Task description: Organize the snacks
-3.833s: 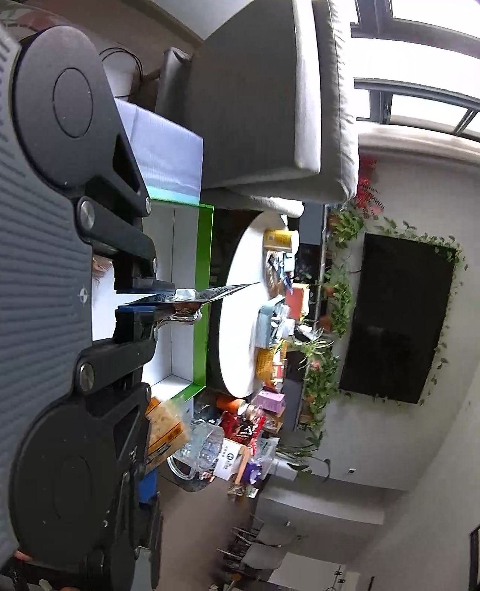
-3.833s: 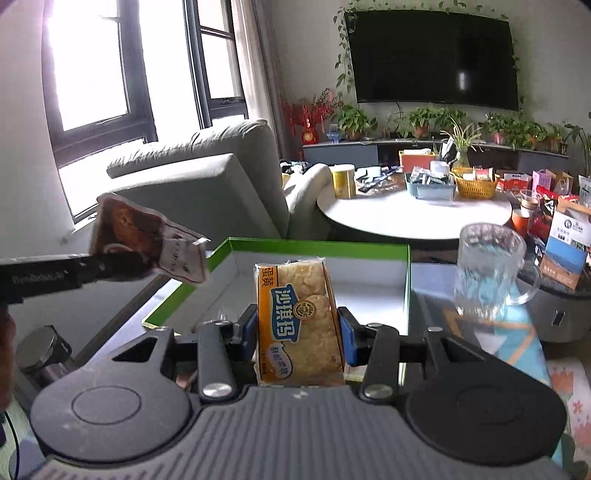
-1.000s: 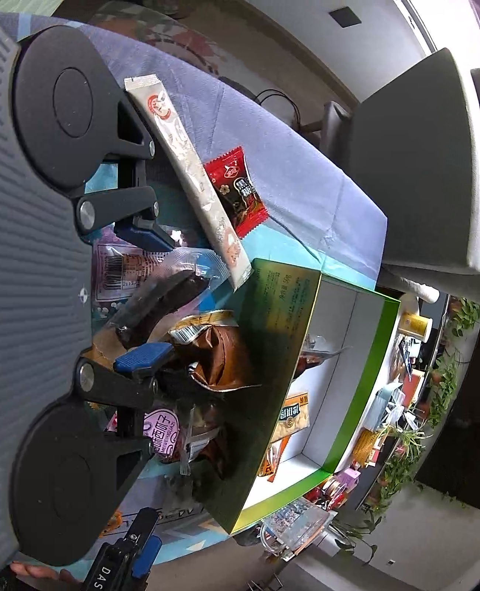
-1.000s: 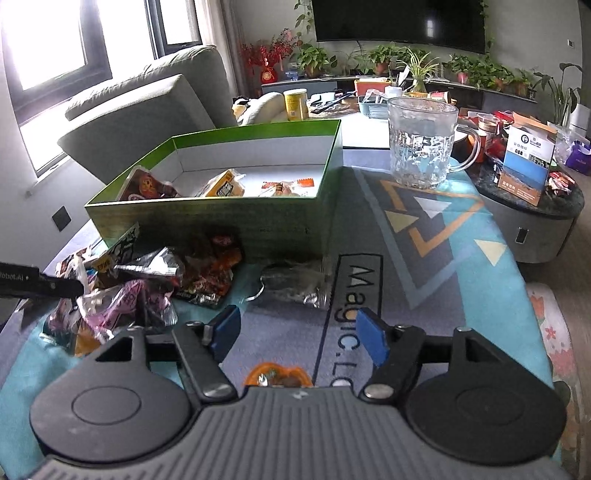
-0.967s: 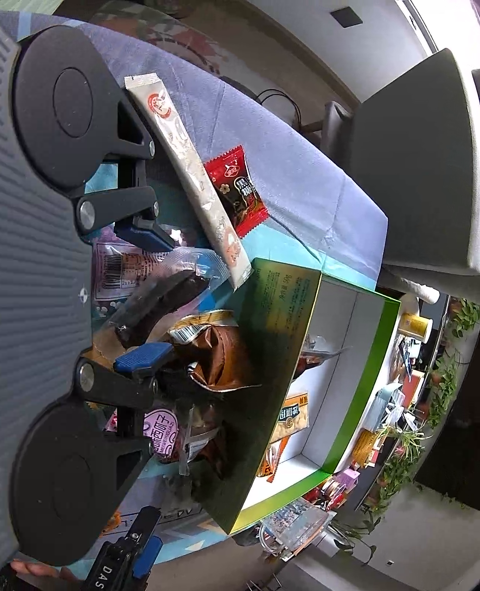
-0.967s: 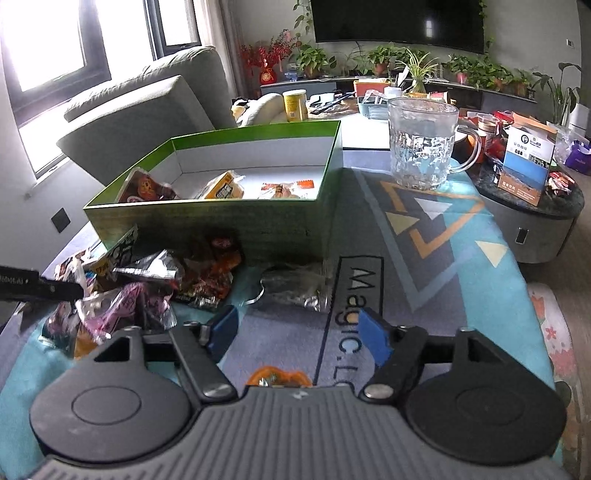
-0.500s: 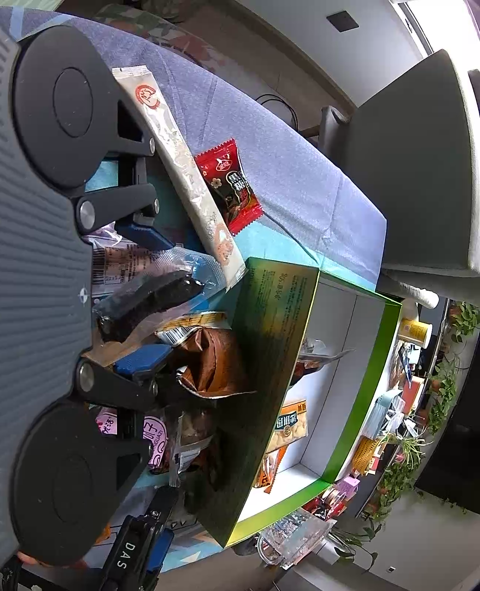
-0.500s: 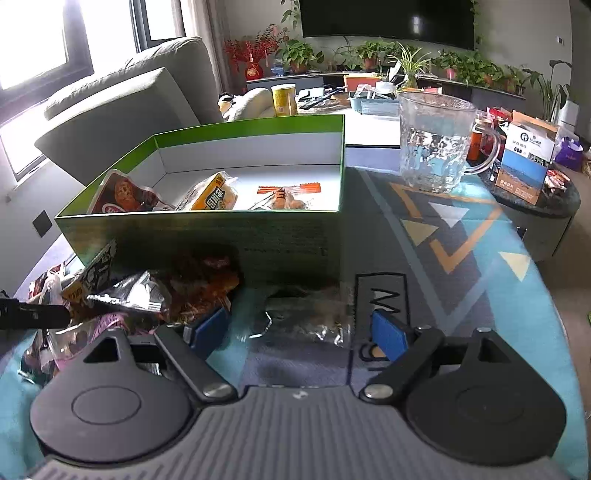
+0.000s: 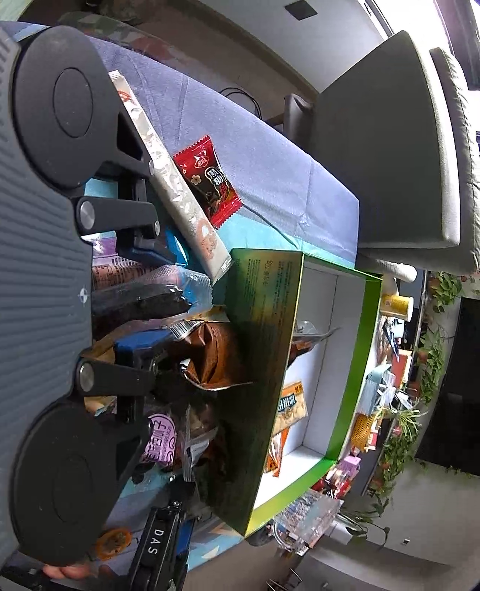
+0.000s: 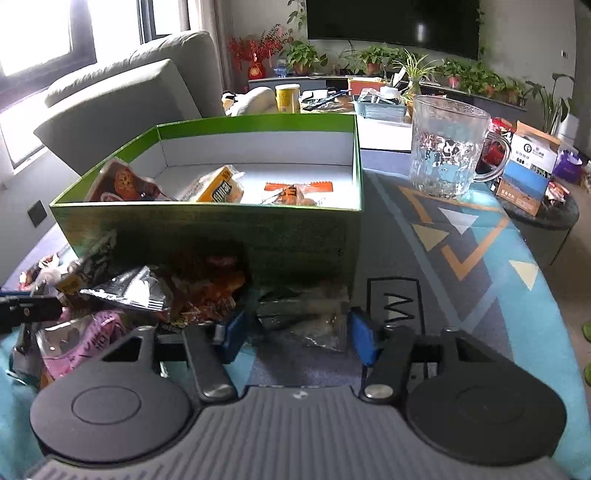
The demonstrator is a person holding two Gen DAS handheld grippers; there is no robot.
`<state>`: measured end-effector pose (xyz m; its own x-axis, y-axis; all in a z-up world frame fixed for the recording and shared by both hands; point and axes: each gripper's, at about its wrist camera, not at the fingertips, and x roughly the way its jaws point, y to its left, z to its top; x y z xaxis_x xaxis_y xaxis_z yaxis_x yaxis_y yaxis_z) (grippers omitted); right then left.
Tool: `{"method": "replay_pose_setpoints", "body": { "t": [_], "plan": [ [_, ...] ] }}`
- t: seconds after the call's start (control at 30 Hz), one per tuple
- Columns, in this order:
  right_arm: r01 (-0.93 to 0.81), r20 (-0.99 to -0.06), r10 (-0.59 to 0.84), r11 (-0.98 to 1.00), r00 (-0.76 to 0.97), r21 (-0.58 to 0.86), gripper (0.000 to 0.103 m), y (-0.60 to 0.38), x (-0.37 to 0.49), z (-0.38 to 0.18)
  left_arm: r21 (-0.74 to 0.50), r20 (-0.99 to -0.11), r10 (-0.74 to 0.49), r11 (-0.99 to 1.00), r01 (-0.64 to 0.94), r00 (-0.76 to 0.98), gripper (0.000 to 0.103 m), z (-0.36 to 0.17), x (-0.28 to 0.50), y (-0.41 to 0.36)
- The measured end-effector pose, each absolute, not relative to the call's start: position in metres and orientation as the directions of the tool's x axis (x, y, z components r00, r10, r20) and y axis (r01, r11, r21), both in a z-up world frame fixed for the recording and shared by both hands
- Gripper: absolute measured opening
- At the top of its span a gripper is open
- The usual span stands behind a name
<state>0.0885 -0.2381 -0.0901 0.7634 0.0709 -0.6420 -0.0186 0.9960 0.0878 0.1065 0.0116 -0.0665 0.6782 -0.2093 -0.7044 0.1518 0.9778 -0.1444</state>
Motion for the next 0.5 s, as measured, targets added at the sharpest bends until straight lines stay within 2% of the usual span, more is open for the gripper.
{"method": "replay_pose_setpoints", "body": {
  "t": [0.37,0.47,0.5],
  "plan": [
    [-0.023,-0.64,0.066,0.997,0.766,0.075,0.041,-0.238,0.076,-0.081,-0.142,-0.668,-0.243,0.969,0.2,0.703,0.034,-0.048,0.089,0.015],
    [0.003,-0.653,0.054,0.996,0.756,0.086,0.044,-0.238,0.08,-0.084,-0.142,-0.663,-0.246,0.969,0.204,0.707,0.032,-0.047,0.086,0.016],
    [0.01,-0.657,0.06,0.995,0.752,0.102,0.05,-0.238,0.081,-0.084,-0.142,-0.66,-0.248,0.968,0.206,0.709,0.032,-0.046,0.085,0.016]
  ]
}}
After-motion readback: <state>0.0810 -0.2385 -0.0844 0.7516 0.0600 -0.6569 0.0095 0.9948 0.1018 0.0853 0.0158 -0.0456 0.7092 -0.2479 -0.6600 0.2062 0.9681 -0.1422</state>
